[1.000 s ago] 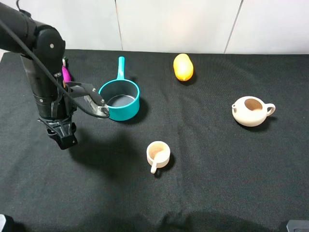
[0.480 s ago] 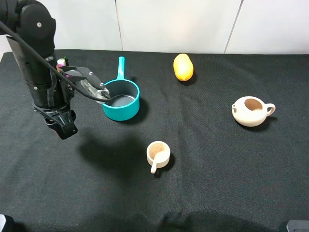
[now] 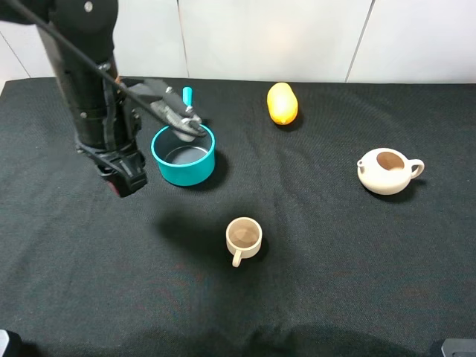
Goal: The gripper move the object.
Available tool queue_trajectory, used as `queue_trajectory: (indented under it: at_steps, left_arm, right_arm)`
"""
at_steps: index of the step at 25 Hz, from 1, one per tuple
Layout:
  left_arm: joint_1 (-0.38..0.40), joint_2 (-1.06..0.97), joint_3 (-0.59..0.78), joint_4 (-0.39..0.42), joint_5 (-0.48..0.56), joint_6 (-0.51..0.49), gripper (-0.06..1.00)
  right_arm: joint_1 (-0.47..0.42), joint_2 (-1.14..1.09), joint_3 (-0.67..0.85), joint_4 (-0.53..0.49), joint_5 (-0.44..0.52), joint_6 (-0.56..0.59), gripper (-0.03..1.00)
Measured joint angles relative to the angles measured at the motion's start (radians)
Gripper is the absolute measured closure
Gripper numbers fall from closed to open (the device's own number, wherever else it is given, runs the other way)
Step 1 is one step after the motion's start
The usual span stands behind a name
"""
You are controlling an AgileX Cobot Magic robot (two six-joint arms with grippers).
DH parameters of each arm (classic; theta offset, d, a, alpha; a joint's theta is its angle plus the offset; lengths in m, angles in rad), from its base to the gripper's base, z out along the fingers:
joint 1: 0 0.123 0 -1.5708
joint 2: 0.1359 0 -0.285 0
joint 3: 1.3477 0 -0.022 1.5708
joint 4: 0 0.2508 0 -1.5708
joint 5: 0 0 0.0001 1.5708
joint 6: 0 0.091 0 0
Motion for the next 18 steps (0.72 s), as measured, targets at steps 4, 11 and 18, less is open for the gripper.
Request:
queue_trajectory:
  at_steps: [4,11,18]
  left_arm:
    - [-0.056,0.000,-0.055,0.029,0.016,-0.051,0.42]
    - [-0.132,0.000,-0.141,0.047,0.024,-0.108,0.42]
    - [-0.187,0.001,-0.182,0.047,0.023,-0.148,0.42]
  right_arm:
    - [0.000,0.000,0.000,0.000,0.000,0.000,0.27]
    - [0.000,0.000,0.000,0.000,0.000,0.000,0.27]
    - [0.000,0.000,0.000,0.000,0.000,0.000,0.27]
